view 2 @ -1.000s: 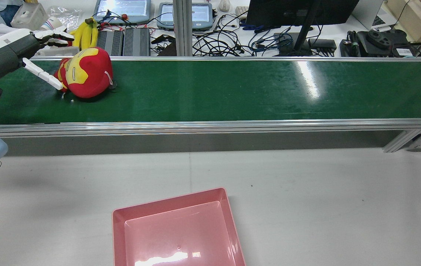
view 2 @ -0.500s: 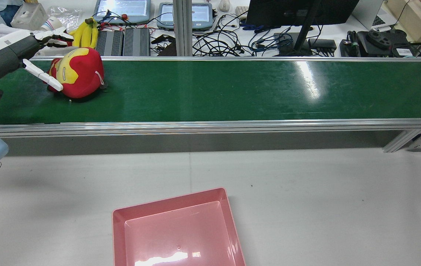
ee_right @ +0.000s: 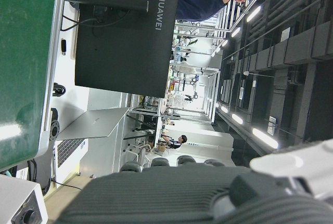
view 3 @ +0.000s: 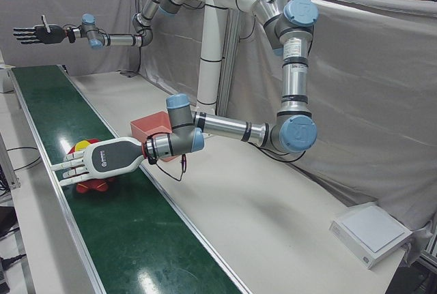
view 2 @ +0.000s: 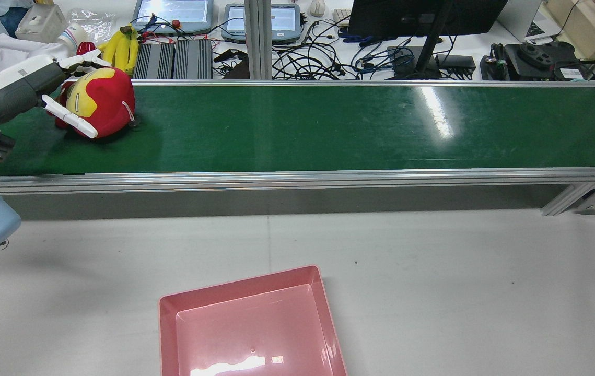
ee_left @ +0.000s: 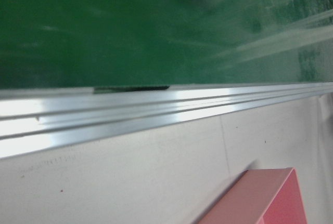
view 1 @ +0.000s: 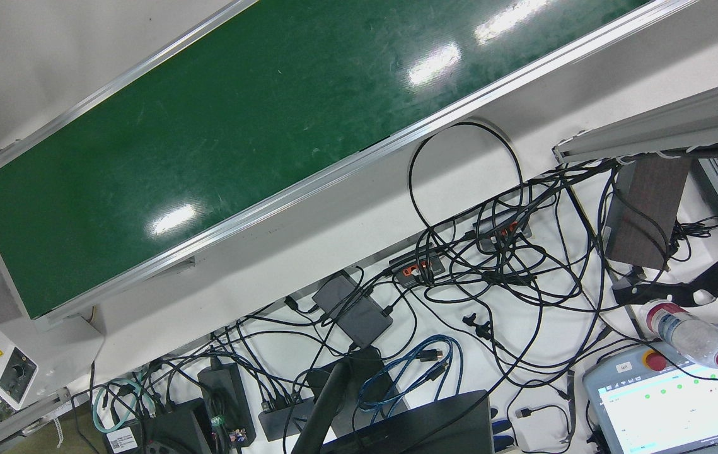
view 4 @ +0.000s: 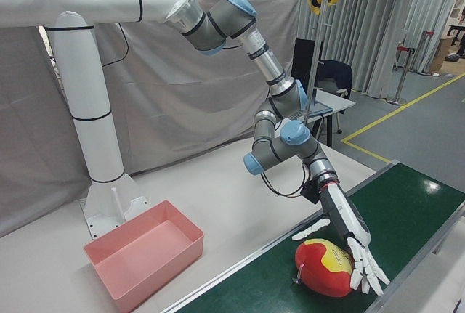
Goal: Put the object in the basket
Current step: 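Close the left hand fingers around the plush toy's head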
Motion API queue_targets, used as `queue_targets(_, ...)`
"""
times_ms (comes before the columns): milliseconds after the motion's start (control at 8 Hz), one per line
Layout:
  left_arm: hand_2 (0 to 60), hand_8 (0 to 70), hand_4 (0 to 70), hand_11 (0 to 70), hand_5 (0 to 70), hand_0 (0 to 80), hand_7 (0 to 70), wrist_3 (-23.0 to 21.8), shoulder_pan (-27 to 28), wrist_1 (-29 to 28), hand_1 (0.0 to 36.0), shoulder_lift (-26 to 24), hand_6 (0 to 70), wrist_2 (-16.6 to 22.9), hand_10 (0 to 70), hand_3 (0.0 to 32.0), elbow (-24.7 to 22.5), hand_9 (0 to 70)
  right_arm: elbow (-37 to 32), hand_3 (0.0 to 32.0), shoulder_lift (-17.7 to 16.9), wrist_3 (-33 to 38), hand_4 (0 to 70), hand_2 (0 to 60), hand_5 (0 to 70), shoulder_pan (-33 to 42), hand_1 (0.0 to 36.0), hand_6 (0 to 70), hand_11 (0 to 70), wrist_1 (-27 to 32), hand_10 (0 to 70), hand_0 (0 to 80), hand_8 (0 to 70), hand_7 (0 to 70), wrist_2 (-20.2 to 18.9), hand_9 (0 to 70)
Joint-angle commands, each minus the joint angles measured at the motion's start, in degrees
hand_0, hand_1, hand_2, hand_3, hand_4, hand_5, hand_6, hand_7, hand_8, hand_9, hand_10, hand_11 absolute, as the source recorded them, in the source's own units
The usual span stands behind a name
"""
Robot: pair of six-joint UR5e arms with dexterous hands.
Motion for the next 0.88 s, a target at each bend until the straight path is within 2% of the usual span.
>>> queue_targets(0, 3.2, 15.8, 13.9, 0.0, 30.4, 56.3, 6.8, 0.5, 0.7, 0.0, 20.8, 0.1, 6.2, -0.2, 0.0, 0.0, 0.0, 23.6, 0.0, 0.0, 0.0, 0.0, 0.0, 0.0, 0.0, 0.0, 0.0, 0.0, 0.0, 0.0, 0.0, 0.0, 0.0, 0.0, 0.0, 0.0)
queue_targets(125, 11.9, 20.2, 17.7, 8.4, 45.2, 55.8, 10.4, 0.5, 0.7, 0.0, 21.7, 0.1, 8.1, -0.2, 4.5, 0.0, 0.0, 29.9, 0.0, 0.0, 0.0, 0.0, 0.0, 0.0, 0.0, 0.0, 0.0, 0.0, 0.0, 0.0, 0.0, 0.0, 0.0, 0.0, 0.0, 0.0)
queue_targets(250, 21.0, 28.9, 23.7, 25.2, 64.8, 55.3, 23.1, 0.5, 0.6, 0.1, 21.7, 0.0, 12.9, -0.2, 16.3, 0.0, 0.0, 42.8, 0.0, 0.0, 0.1, 0.0, 0.0, 0.0, 0.0, 0.0, 0.0, 0.0, 0.0, 0.0, 0.0, 0.0, 0.0, 0.0, 0.0, 0.0)
queue_targets(375, 35.6, 36.1, 25.2, 39.9, 70.0, 53.4, 36.4, 0.4, 0.4, 0.1, 22.7, 0.0, 17.7, -0.2, 26.5, 0.0, -0.1, 52.6, 0.0, 0.0, 0.0, 0.0, 0.0, 0.0, 0.0, 0.0, 0.0, 0.0, 0.0, 0.0, 0.0, 0.0, 0.0, 0.0, 0.0, 0.0)
queue_targets(500, 49.7, 39.4, 22.5, 46.6, 70.0, 50.1, 42.7, -0.2, 0.2, -0.2, 23.1, 0.0, 19.6, 0.0, 31.8, 0.0, -0.8, 57.1, 0.0, 0.0, 0.0, 0.0, 0.0, 0.0, 0.0, 0.0, 0.0, 0.0, 0.0, 0.0, 0.0, 0.0, 0.0, 0.0, 0.0, 0.0)
queue_targets(625, 54.8, 40.0, 21.0, 47.3, 70.0, 49.3, 43.6, -2.7, 0.4, -0.2, 23.7, 0.2, 19.5, 0.3, 32.4, 0.0, -3.7, 58.0, 0.0, 0.0, 0.0, 0.0, 0.0, 0.0, 0.0, 0.0, 0.0, 0.0, 0.0, 0.0, 0.0, 0.0, 0.0, 0.0, 0.0, 0.0)
queue_targets(750, 56.6, 40.9, 21.5, 49.7, 70.0, 49.6, 45.6, -5.0, 0.8, -0.4, 24.1, 1.1, 20.3, 0.4, 34.2, 0.0, -8.5, 59.4, 0.0, 0.0, 0.0, 0.0, 0.0, 0.0, 0.0, 0.1, 0.0, 0.0, 0.0, 0.0, 0.0, 0.0, 0.0, 0.0, 0.0, 0.0)
